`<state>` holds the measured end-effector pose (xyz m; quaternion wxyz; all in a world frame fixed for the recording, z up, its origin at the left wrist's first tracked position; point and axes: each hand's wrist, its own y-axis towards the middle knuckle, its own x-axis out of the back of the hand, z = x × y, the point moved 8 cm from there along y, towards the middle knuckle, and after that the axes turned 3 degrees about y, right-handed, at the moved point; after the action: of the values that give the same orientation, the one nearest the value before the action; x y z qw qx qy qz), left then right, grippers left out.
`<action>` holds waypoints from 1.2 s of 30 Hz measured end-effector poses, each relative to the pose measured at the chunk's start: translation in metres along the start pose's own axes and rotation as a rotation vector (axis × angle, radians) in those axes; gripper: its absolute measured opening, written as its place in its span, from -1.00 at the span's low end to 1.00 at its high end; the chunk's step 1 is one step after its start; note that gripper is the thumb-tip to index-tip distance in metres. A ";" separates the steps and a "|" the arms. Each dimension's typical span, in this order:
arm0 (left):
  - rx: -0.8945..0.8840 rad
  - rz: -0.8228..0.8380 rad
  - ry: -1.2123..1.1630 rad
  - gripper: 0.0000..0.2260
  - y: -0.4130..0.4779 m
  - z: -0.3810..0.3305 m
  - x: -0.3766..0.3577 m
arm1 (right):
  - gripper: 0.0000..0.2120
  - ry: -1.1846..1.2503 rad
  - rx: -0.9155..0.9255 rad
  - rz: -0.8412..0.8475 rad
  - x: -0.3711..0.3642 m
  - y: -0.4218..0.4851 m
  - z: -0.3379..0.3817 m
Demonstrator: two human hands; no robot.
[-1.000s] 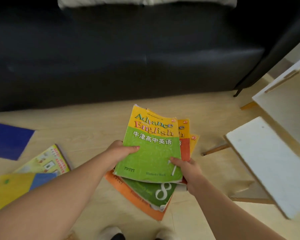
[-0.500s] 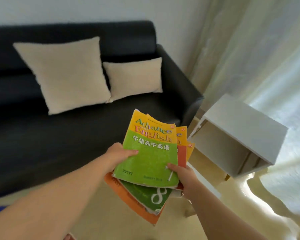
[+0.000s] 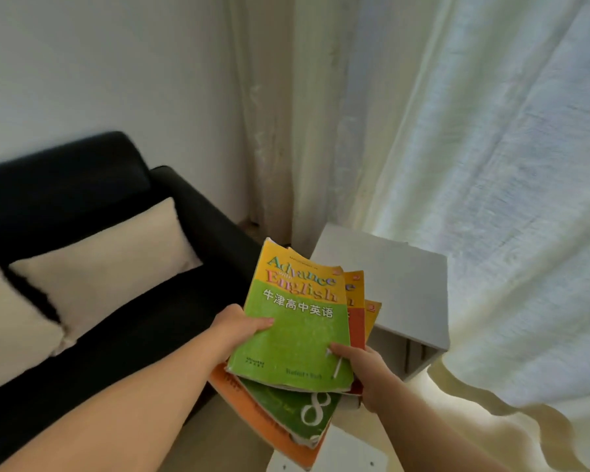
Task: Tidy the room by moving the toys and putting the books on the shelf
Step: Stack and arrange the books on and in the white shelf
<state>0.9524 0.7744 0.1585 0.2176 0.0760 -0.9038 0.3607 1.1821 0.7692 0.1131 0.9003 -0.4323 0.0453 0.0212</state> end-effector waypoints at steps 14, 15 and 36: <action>-0.193 0.357 0.403 -0.64 0.283 -0.185 -0.133 | -0.82 0.419 -0.053 -0.411 0.069 0.192 0.103; -0.210 0.372 0.428 -0.63 0.302 -0.193 -0.142 | -0.82 0.440 -0.064 -0.445 0.073 0.208 0.107; -0.068 0.261 0.885 -0.40 0.443 -0.176 -0.195 | -0.77 0.371 -0.206 -0.734 0.082 0.326 0.085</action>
<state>1.0560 1.2140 -0.0896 0.5377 -0.2068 -0.7371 0.3531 1.2440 1.0395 -0.0951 0.7768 -0.5042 0.0473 -0.3744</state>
